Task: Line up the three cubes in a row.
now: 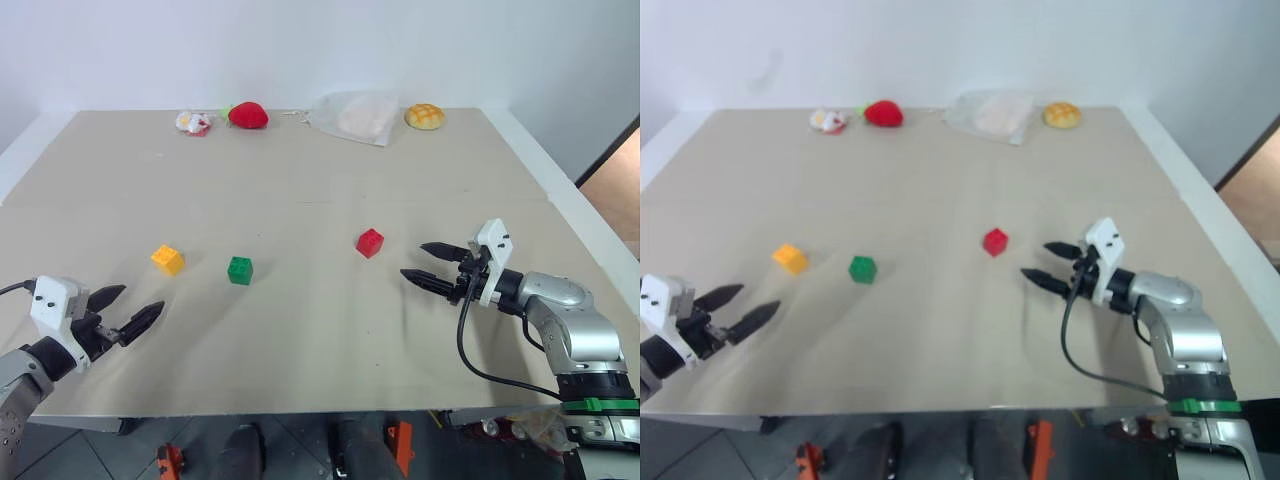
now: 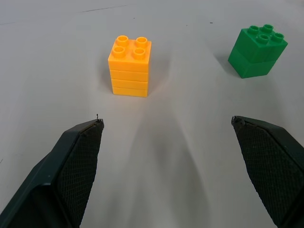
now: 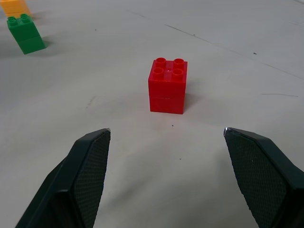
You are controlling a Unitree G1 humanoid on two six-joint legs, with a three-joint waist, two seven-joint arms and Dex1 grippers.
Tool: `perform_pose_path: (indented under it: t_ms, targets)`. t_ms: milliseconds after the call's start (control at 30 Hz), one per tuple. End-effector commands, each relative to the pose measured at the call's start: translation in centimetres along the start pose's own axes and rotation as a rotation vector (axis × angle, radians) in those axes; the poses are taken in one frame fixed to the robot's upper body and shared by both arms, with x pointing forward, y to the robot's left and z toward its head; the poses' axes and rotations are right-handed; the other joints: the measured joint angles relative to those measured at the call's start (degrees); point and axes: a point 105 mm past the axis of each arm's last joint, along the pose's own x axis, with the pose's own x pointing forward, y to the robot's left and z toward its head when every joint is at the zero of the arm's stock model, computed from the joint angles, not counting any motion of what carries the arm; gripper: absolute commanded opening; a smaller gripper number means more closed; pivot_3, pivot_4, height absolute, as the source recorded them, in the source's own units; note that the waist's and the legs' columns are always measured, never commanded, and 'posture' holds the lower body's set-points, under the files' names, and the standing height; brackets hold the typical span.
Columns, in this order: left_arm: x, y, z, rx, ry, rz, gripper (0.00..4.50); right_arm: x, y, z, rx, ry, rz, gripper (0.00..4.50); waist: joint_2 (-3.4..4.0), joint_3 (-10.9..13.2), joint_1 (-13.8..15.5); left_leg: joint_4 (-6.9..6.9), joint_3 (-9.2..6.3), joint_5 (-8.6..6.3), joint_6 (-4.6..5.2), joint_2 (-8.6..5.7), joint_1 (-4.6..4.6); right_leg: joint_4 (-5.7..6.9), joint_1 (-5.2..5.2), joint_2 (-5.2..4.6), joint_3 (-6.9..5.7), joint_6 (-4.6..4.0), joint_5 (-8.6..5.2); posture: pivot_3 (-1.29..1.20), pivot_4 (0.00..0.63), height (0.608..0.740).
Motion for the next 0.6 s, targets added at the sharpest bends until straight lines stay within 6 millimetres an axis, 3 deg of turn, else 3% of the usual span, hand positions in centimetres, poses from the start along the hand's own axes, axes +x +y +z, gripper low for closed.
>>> perform_pose_path:
  t_ms: [33, 167, 300, 600]
  targets:
    - [0.1, -0.7, 0.4, 0.044, -0.009, -0.023, 4.48, 0.2, -0.2, 0.8, -0.035, -0.017, -0.018, 3.97, 0.0, 0.0, 0.0, 0.0, 0.0, 0.0, 0.0, 0.0, 0.0, 0.0, 0.0, 0.0, 0.0, 0.0, 0.0, 0.0, 0.15, 0.74]
    - [0.7, -2.6, 0.7, 0.088, -0.002, -0.101, 4.48, 1.2, -0.8, 0.8, -0.06, 0.004, -0.064, 3.97, 0.0, 0.0, 0.0, 0.0, 0.07, 0.0, 0.0, 0.0, 0.01, 0.0, -0.02, 0.0, 0.07, 0.01, 0.0, 0.0, 0.15, 0.74]
    - [1.9, -5.9, 2.3, 0.14, -0.032, -0.276, 4.48, 2.4, -1.2, 0.7, -0.083, 0.027, -0.072, 3.97, -0.01, 0.0, 0.0, 0.01, 0.08, 0.0, 0.0, 0.0, 0.01, 0.0, -0.02, 0.01, 0.09, 0.01, 0.04, 0.0, 0.15, 0.74]
    - [3.5, -10.7, 2.7, 0.222, -0.019, -0.532, 4.48, 5.1, -1.8, 0.4, -0.075, 0.027, -0.043, 3.97, -0.01, 0.0, -0.1, 0.01, 0.17, 0.0, 0.0, 0.02, 0.01, 0.01, -0.04, 0.11, 0.23, 0.05, 0.08, 0.0, 0.15, 0.74]
